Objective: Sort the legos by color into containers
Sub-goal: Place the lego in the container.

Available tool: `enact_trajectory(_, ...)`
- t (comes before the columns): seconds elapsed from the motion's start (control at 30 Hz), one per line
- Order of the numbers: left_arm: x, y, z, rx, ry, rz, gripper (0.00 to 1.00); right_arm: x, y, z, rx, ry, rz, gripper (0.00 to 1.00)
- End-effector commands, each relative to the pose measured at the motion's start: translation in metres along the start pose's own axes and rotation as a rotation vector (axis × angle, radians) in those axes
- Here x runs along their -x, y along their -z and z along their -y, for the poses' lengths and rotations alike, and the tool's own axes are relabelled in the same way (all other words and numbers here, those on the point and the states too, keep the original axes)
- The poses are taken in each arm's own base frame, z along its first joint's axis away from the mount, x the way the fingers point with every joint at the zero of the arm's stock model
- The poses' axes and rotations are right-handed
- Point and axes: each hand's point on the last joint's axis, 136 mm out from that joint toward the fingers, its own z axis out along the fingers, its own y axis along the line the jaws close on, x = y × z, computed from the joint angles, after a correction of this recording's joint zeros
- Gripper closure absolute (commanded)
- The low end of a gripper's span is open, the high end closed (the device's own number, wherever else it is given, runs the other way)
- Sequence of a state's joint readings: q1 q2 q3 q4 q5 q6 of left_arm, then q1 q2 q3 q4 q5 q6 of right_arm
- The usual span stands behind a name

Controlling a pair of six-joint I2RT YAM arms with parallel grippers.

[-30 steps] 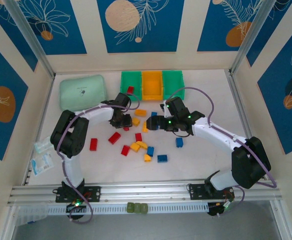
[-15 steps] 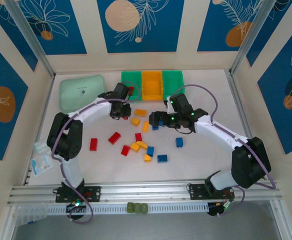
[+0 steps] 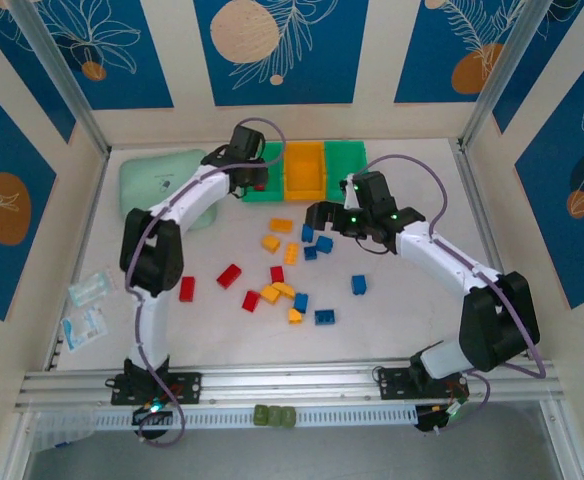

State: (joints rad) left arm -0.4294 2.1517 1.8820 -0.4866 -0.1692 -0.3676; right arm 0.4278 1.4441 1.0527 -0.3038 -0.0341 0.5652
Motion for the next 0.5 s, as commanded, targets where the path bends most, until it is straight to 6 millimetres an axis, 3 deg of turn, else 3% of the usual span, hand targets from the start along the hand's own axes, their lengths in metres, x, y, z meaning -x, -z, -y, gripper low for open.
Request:
enact_trajectory(0.0,0.019,-0.018,-0.006,0.044,-0.027,0.034,0.77,0.018,0.006,-0.007,0.012,0.018,0.045,0.01)
enact_trajectory(0.1,0.028,-0.028,-0.003,0.035,-0.029,0.046,0.63,0.022,0.009,-0.009,0.016,0.023,0.054,0.01)
enact_trajectory(0.2,0.035,-0.027,0.005,-0.011,-0.037,0.049,0.57,0.024,0.011,-0.011,0.021,0.028,0.059,0.01)
enact_trajectory(0.33,0.044,-0.007,0.012,-0.053,-0.033,0.056,0.53,0.025,0.014,-0.012,0.025,0.031,0.056,0.01)
enact_trajectory(0.47,0.034,0.022,0.021,-0.130,-0.030,-0.001,0.51,0.019,0.019,-0.015,0.040,0.040,0.035,0.01)
